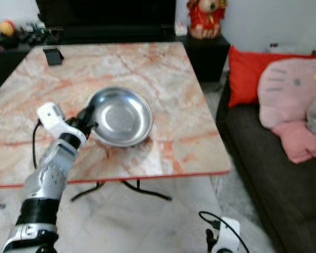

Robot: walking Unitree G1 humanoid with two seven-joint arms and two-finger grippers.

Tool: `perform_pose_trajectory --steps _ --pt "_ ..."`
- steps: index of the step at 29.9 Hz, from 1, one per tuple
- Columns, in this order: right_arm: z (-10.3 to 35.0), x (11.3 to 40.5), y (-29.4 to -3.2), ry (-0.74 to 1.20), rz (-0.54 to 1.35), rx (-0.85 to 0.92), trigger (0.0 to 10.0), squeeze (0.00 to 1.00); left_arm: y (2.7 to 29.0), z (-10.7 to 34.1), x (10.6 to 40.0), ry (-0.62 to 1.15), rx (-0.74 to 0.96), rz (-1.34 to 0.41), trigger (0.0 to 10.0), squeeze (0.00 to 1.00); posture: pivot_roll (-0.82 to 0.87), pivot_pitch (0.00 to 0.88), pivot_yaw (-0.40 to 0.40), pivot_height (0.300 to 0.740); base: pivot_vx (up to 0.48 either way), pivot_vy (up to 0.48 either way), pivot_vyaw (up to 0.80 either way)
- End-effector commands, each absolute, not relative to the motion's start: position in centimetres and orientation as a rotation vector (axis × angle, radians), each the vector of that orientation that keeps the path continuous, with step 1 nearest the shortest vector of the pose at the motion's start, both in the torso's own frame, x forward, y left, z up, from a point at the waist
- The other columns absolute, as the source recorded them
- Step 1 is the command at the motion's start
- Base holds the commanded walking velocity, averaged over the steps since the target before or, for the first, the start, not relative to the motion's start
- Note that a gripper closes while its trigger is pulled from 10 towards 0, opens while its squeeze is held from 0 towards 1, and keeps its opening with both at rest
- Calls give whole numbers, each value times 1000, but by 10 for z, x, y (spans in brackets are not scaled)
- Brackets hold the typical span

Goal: Setting the table

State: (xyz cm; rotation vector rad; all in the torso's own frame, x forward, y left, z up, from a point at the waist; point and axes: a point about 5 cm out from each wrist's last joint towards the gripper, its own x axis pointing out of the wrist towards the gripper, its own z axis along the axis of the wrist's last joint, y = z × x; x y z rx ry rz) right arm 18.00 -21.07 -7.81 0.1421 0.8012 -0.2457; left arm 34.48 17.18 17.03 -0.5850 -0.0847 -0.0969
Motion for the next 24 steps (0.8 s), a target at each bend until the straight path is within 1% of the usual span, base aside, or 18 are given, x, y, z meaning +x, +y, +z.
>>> perform_pose_trajectory --steps 1,9,15,17,22,24 --pt "-81 177 -206 814 -242 159 10000 0 176 182 345 -135 -577 -87 10000 0 26 0 12 724 0 0 0" --pt "-81 176 -205 820 -235 158 10000 0 180 187 339 -160 -601 -77 10000 0 28 0 15 724 0 0 0" --pt "-82 175 -204 824 -232 158 10000 0 185 183 334 -140 -617 -73 10000 0 28 0 15 724 0 0 0" --pt "-83 174 -203 830 -228 152 10000 0 191 176 328 -101 -676 -61 10000 0 28 0 16 724 0 0 0" --pt "-83 173 -205 833 -227 148 10000 0 185 169 317 -12 -723 -152 10000 0 34 0 7 724 0 0 0" --pt "-83 172 -205 838 -226 143 10000 0 183 166 317 12 -719 -167 10000 0 34 0 6 724 0 0 0"
